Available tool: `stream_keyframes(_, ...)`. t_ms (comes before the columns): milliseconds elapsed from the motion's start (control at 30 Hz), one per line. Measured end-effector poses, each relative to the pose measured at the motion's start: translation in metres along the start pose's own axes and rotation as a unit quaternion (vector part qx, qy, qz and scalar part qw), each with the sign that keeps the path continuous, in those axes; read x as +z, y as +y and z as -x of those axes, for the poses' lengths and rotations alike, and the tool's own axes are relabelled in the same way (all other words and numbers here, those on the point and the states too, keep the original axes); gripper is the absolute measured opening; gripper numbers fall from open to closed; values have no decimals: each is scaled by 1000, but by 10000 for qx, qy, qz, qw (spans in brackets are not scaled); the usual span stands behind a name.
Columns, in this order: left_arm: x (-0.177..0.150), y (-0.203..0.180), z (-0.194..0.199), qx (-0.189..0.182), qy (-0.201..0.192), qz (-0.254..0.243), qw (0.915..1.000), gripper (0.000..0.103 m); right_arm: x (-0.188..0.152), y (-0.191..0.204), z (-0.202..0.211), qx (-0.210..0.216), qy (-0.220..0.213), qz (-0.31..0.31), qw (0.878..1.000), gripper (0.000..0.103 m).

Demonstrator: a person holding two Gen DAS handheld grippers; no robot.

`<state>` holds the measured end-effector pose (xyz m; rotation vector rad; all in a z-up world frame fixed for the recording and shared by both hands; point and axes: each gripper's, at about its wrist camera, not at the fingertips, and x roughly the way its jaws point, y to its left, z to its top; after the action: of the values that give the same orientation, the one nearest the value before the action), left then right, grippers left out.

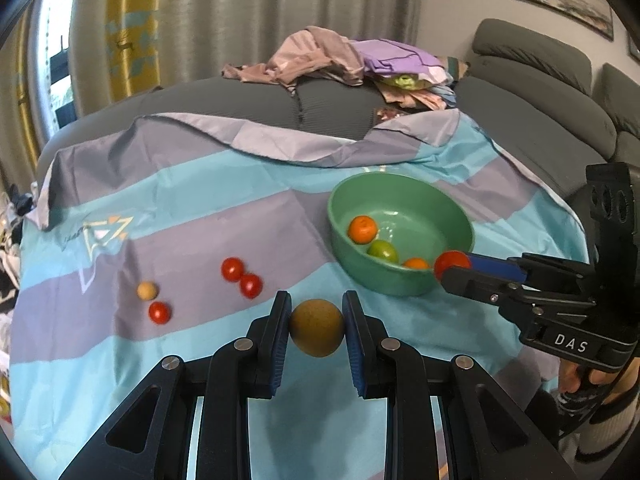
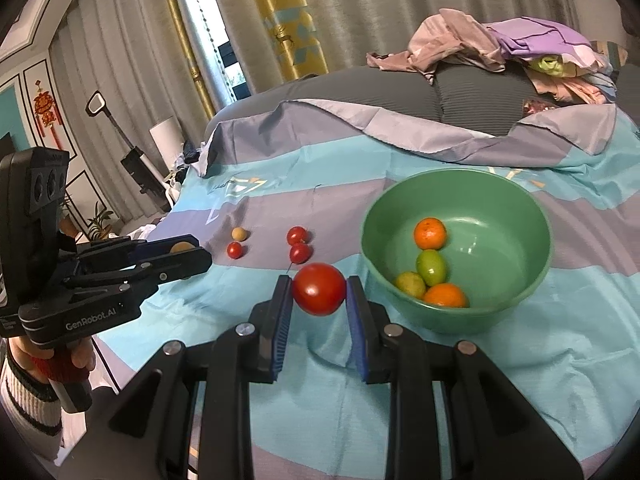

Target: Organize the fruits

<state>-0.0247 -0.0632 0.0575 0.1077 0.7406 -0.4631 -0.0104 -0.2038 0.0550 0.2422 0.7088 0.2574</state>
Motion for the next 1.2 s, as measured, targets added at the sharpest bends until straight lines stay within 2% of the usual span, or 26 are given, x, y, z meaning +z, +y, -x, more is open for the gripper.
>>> stream_keyframes(567, 24, -30, -28, -249, 28, -360, 9990, 26, 4, -25, 5, -223, -145, -202, 9994, 28)
stream_keyframes(1200, 40, -57, -83, -491, 269, -641, 9964, 26, 4, -64, -9, -540, -74, -519, 9972, 28)
